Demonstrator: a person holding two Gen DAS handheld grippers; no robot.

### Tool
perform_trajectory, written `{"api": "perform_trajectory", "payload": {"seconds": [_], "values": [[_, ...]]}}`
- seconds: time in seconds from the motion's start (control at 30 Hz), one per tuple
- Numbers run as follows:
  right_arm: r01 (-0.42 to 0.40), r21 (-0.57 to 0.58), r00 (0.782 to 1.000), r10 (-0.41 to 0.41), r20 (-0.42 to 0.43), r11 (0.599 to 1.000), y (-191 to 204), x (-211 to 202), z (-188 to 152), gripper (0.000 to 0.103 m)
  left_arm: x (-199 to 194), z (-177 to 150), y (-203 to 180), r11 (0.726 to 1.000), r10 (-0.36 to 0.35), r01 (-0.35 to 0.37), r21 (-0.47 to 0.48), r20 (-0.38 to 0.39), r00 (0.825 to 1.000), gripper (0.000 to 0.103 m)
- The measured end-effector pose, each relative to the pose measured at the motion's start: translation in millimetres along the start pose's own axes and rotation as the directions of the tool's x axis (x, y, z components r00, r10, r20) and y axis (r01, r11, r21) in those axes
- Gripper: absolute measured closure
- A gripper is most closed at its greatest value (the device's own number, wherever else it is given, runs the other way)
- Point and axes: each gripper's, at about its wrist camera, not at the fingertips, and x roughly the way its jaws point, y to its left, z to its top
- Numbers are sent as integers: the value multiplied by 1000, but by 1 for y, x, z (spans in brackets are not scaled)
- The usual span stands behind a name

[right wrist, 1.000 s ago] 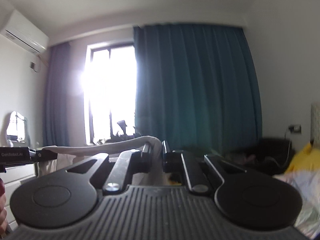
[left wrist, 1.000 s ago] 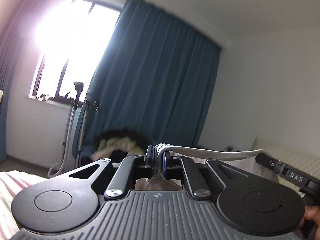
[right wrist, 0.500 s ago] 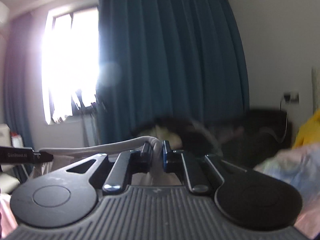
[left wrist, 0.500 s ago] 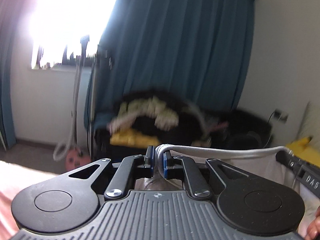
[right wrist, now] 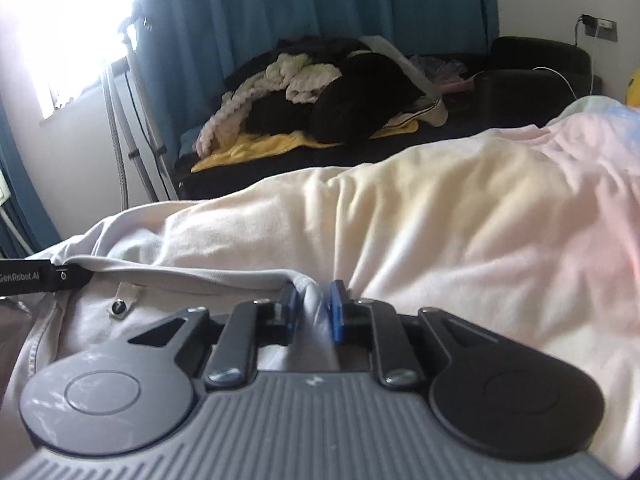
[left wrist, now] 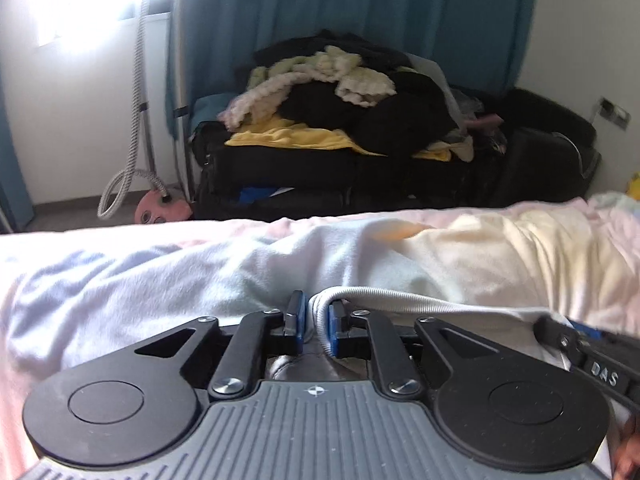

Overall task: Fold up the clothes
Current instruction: 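Lay the garment flat on the bed and open both grippers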

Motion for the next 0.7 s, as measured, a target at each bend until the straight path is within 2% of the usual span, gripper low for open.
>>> {"api": "perform_trajectory", "payload": {"seconds": [0.03,0.07,0.1,0.13,0.17,0.27,0.33,0.43,0.57,0.7], "values": [[-6,-1,1000,6,5,1000,2,-15,0,62,-4,3,2,1000,-26,26,4,-16,1000,32],[-13,-2,1000,13,11,1000,4,-30,0,37,-12,5,4,999,-47,47,-3,-18,999,21],[-19,-3,1000,19,16,1000,6,-46,0,26,-27,5,7,998,-63,63,3,5,998,14],[-26,-5,999,26,21,1000,9,-61,0,15,-44,4,11,997,-79,79,13,32,996,14],[-32,-6,999,32,27,999,11,-76,1,15,-61,3,14,995,-95,94,24,59,994,14],[-52,-10,998,52,42,999,17,-122,1,15,-114,-4,36,992,-127,126,11,76,989,14],[-64,-13,996,65,53,998,22,-152,1,15,-151,-17,55,993,-122,122,10,98,988,14],[-84,-17,994,84,69,996,28,-198,2,15,-197,-43,83,997,-75,77,-17,102,992,14],[-94,2,993,94,76,996,38,-278,-32,16,-253,-85,119,984,-21,30,-173,54,998,15],[-114,90,992,109,65,989,41,-344,-74,16,-293,-112,146,946,4,-14,-325,-32,999,17]]}}
